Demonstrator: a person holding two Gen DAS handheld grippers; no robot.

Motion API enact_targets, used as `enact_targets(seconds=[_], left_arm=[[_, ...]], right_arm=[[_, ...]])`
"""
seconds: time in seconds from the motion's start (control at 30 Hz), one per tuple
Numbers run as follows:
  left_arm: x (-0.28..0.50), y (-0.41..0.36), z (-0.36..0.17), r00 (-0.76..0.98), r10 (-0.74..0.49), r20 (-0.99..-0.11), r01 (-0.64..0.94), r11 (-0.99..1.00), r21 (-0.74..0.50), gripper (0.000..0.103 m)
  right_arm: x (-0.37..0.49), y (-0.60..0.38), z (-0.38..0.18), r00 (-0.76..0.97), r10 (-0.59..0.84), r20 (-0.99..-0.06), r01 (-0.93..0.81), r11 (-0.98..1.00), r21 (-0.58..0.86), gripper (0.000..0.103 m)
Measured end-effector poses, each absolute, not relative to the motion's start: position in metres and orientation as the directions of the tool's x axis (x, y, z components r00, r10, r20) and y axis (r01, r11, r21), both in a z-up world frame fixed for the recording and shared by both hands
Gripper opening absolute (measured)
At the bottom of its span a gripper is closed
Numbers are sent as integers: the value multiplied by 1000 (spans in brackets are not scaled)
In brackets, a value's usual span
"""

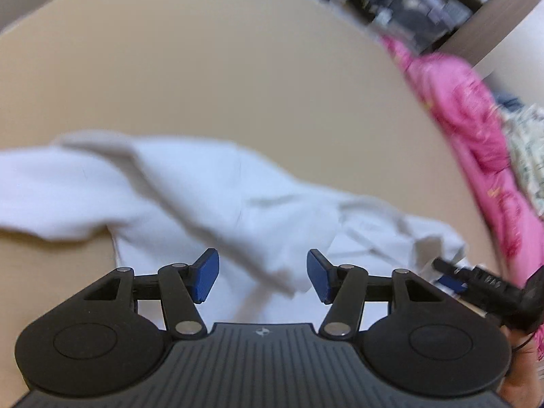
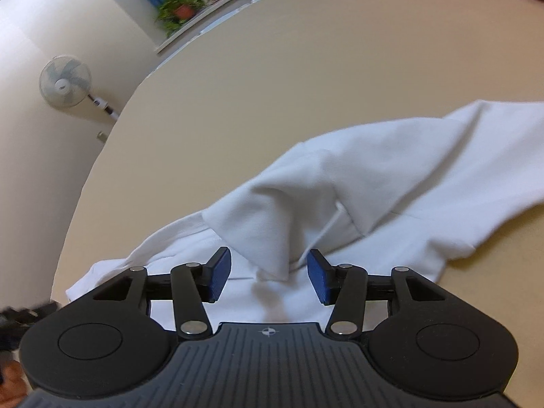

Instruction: Fold small clothes

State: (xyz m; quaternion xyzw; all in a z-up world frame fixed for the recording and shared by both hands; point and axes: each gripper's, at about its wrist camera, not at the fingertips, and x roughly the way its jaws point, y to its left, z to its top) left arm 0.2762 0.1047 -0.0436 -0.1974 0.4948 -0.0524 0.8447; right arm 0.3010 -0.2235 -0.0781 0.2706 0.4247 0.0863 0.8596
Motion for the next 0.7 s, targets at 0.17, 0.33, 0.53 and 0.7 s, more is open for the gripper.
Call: enact_targets(seconds=[0.17, 0.33, 0.53, 0.7], left_arm=[[304, 106, -54, 493, -327, -806, -114, 895, -432, 3], [357, 135, -17, 737, -272, -618, -94, 866, -492, 0], [365, 136, -9, 824, -173, -539, -85, 904, -419, 44], [375, 131, -39, 750, -108, -653, -58, 972, -228, 57]], right_arm=[[318, -221, -60, 630, 361, -687, 52, 863, 502, 3], [364, -230, -29, 770, 330, -546, 22, 842, 539, 3], [394, -258, -35, 814, 314, -489, 28, 819, 573, 41], [383, -282, -37, 831, 231, -507, 3, 908, 418, 45]])
